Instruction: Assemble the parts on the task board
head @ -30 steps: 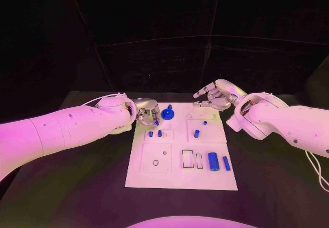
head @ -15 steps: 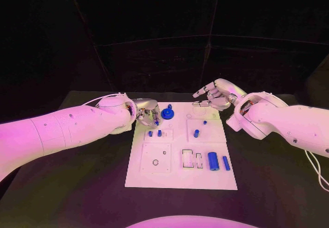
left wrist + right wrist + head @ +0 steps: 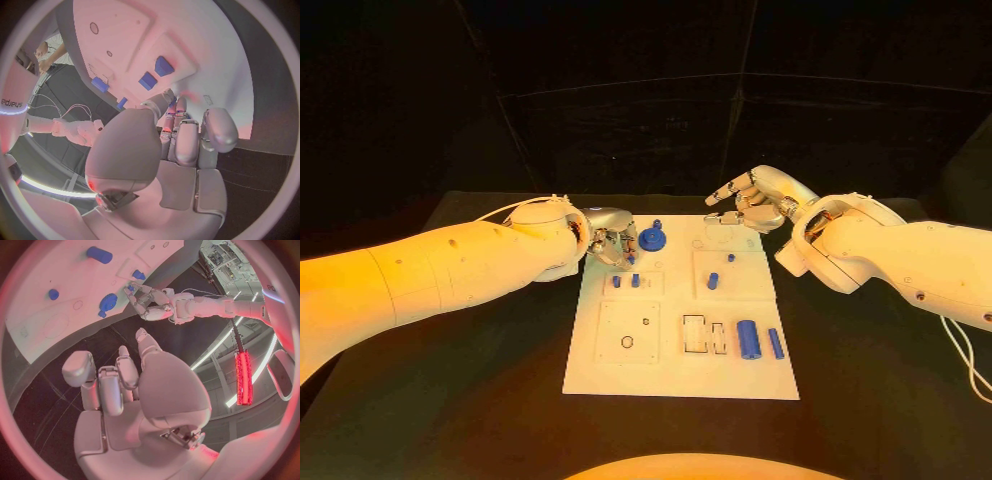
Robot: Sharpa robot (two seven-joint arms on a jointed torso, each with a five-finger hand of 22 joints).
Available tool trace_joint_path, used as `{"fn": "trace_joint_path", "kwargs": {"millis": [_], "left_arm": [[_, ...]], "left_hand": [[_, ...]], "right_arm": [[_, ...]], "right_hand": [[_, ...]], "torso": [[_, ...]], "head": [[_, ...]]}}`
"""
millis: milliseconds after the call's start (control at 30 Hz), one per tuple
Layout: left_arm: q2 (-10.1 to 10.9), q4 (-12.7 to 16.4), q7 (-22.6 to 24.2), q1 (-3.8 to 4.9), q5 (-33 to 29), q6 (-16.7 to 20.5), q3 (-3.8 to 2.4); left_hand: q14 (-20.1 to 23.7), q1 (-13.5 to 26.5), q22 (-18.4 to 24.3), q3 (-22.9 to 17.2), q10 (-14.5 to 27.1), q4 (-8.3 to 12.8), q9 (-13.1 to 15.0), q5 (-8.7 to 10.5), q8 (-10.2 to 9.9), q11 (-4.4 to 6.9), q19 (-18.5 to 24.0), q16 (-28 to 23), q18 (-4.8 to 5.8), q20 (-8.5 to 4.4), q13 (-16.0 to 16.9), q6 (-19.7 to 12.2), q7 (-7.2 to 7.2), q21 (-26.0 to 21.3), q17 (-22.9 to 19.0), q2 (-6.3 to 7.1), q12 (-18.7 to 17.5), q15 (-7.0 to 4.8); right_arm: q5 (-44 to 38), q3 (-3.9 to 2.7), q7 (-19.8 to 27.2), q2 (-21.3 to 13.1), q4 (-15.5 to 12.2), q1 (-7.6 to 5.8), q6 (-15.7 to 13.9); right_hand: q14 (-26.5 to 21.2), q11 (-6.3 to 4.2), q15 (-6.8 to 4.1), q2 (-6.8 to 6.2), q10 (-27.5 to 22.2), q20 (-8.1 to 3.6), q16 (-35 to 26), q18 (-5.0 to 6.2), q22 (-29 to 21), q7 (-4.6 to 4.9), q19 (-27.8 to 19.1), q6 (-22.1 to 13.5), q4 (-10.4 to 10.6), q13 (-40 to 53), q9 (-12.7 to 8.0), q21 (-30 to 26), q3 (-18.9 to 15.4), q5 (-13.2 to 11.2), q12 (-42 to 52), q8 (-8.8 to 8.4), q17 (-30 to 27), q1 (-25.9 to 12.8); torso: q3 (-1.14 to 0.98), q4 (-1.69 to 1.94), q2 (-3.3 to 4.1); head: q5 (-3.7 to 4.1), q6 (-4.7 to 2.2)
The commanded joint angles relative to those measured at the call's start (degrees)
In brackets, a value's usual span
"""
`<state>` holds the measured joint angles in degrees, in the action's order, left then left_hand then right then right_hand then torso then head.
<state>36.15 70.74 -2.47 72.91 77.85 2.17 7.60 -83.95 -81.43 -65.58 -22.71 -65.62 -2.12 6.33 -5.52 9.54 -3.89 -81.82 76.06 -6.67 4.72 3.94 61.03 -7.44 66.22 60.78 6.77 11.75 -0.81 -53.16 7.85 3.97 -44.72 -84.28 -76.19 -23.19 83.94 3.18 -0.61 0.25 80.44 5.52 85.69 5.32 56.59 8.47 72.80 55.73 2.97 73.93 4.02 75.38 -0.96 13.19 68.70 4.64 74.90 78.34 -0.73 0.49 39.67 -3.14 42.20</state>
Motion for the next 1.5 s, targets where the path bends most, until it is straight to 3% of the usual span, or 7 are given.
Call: {"fn": "trace_joint_path", "kwargs": {"millis": [33,567,700,1000,1267,1367,1500], "left_arm": [[-0.1,-0.1,-0.9,0.01,0.3,-1.2,0.03],[0.1,0.0,-1.2,0.01,0.3,-0.9,0.03],[0.2,0.0,-1.3,0.01,0.3,-0.4,0.03],[1.2,0.2,-1.5,0.0,0.3,1.1,0.02],[3.1,1.2,-0.3,-0.01,-0.4,5.6,-0.02],[4.5,1.8,1.5,0.01,-4.2,8.3,-0.08],[7.0,2.7,5.1,0.19,-15.8,11.3,-0.15]], "left_hand": [[-1.0,0.7,0.0,-0.4,0.0,0.2,-0.1,0.3,-0.4,-0.27,0.1,0.1,0.89,0.14,0.0,-0.3,-0.41,-0.2,-0.1,0.33,-0.3,-0.02],[-0.9,1.4,0.0,-0.6,0.4,0.4,-0.7,0.31,-1.6,-0.75,0.2,0.1,0.9,0.46,0.1,-1.8,-1.06,-0.2,-0.6,1.34,-1.1,0.36],[-0.7,1.9,0.1,-0.4,1.1,0.6,-1.5,0.28,-3.2,-1.26,0.3,-0.1,0.89,0.77,0.0,-4.4,-1.72,-0.4,-1.2,2.26,-1.7,0.77],[-0.4,2.3,0.4,0.1,2.3,0.6,-2.2,0.26,-4.4,-1.43,0.5,-0.3,0.79,1.06,0.1,-6.8,-1.79,-0.8,-2.0,2.87,-2.4,0.94],[-0.4,2.5,0.7,0.3,3.3,0.6,-2.2,0.19,-4.5,-1.66,0.7,-0.3,0.72,1.18,0.0,-7.2,-1.95,-1.1,-2.1,2.83,-2.8,1.09],[-0.4,2.2,0.9,0.1,3.2,0.6,-2.1,-0.03,-4.2,-1.75,0.7,-0.3,0.68,1.26,0.1,-6.6,-2.02,-1.3,-2.1,2.42,-2.7,1.17],[-0.4,1.6,1.7,-0.9,1.3,0.9,-1.6,-0.43,-2.8,-1.53,1.1,-0.2,0.44,1.25,0.5,-4.3,-2.08,-2.2,-2.0,1.63,-1.7,1.06]], "right_arm": [[-0.1,-0.03,0.2,0.0,-0.1,-0.12,-0.2],[-0.1,-0.03,0.2,0.0,-0.1,-0.12,-0.2],[-0.1,-0.03,0.1,0.0,0.0,-0.12,-0.1],[-0.3,-0.03,-0.5,-0.1,0.4,-0.12,0.6],[-5.4,-0.03,-3.4,-0.3,1.3,-0.12,3.8],[-9.1,-0.03,-4.7,-0.4,1.8,-0.11,5.7],[-16.1,-0.01,-6.3,-0.6,2.2,-0.1,8.2]], "right_hand": [[4.1,0.11,-0.28,0.43,-0.3,-0.12,-0.3,0.91,0.0,-0.02,-0.3,0.4,-0.1,-0.1,0.0,-0.3,-0.1,0.3,0.0,-0.33,6.4,0.1],[4.1,0.11,-0.28,0.43,-0.3,-0.12,-0.3,0.91,0.0,-0.02,-0.3,0.4,-0.1,-0.1,0.0,-0.3,-0.1,0.3,0.0,-0.33,6.4,0.1],[4.1,0.12,-0.27,0.37,-0.8,-0.13,-0.4,0.97,-0.3,0.0,-0.5,0.3,-0.1,-0.9,-0.1,-0.5,-0.2,0.3,-1.1,-0.38,6.1,0.2],[2.4,-0.15,-0.57,0.8,-13.1,-0.41,-5.0,2.32,-8.5,-0.15,-4.5,-0.7,0.2,-26.2,0.0,-5.5,-0.4,0.0,-32.9,-0.56,-0.7,1.5],[1.9,0.34,-0.39,0.46,-15.4,-0.35,-8.0,2.79,-12.0,0.2,-5.4,0.8,0.3,-38.6,0.1,-8.1,0.7,-0.2,-46.1,0.0,-4.4,4.0],[1.9,0.43,-0.31,0.23,-16.0,-0.29,-8.5,2.85,-12.4,0.13,-5.3,2.4,-0.5,-42.7,0.2,-8.4,1.9,-0.2,-50.0,0.54,-4.9,5.9],[2.0,0.75,-0.07,-0.21,-16.7,-0.13,-8.6,2.83,-12.4,0.09,-5.2,4.1,-1.1,-46.9,0.2,-8.6,3.2,-0.5,-53.7,0.86,-4.9,7.0]], "torso": [[0.01,-0.02,-0.01],[0.03,0.04,-0.04],[0.03,0.05,-0.01],[0.05,0.03,-0.02],[0.12,0.07,-0.1],[0.08,0.06,-0.1],[-0.01,0.04,-0.12]], "head": [[0.04,0.05],[0.14,0.0],[0.12,-0.01],[0.21,-0.11],[0.42,-0.44],[0.61,-0.75],[0.78,-1.12]]}}
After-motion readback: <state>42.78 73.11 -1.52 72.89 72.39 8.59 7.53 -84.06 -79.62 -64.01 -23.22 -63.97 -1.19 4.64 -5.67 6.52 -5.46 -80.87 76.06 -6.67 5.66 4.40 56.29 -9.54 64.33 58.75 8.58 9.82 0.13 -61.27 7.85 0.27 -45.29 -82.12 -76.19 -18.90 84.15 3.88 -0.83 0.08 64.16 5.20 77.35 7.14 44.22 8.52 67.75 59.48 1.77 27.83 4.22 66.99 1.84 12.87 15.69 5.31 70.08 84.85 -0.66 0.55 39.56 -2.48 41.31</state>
